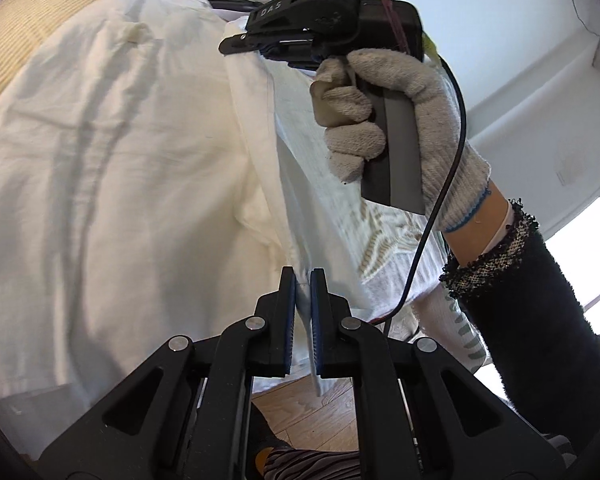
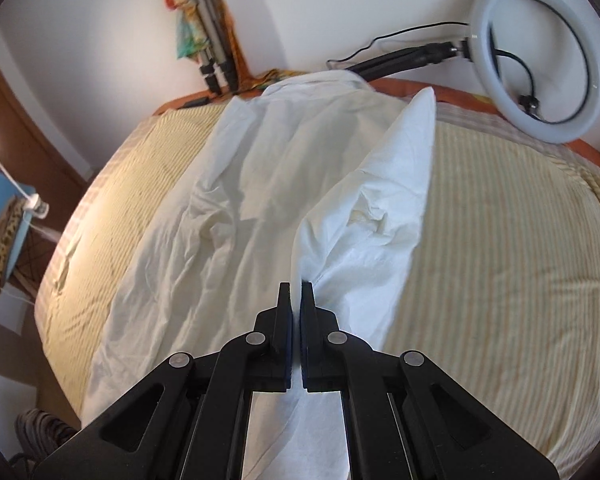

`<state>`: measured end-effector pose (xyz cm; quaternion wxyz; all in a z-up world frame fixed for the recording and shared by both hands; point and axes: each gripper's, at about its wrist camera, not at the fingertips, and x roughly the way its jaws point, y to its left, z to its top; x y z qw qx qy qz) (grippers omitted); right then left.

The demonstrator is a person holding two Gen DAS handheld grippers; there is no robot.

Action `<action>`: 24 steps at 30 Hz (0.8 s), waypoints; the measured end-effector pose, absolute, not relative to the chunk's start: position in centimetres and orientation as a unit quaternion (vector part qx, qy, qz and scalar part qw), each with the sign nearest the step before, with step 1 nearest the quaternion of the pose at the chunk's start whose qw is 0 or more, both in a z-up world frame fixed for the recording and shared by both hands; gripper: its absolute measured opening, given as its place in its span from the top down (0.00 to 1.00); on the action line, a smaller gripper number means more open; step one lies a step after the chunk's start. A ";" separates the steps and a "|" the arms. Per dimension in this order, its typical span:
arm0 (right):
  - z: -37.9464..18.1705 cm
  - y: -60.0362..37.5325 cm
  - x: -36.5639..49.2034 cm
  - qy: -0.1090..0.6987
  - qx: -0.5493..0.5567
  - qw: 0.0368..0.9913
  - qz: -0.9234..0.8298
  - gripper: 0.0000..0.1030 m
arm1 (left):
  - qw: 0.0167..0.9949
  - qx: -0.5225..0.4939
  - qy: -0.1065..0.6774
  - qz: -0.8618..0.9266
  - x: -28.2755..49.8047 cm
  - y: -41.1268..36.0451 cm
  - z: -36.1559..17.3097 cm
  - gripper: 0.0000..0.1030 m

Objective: Fold small clothes

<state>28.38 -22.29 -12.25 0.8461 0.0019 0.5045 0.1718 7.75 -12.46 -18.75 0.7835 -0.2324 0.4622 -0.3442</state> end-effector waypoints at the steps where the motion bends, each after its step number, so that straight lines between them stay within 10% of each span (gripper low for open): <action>1: -12.7 -21.5 28.6 0.509 -0.003 0.843 0.175 0.98 | 0.784 -0.235 0.463 -0.341 7.7 -12.1 -18.9 0.95; 15: -13.1 -21.5 26.9 0.511 0.075 0.818 0.252 0.78 | 0.790 -0.205 0.477 -0.326 6.5 -9.2 -19.0 0.94; 24: -11.7 -29.3 16.2 0.502 0.128 0.832 0.199 0.78 | 0.804 -0.175 0.470 -0.320 5.2 -6.1 -17.7 0.75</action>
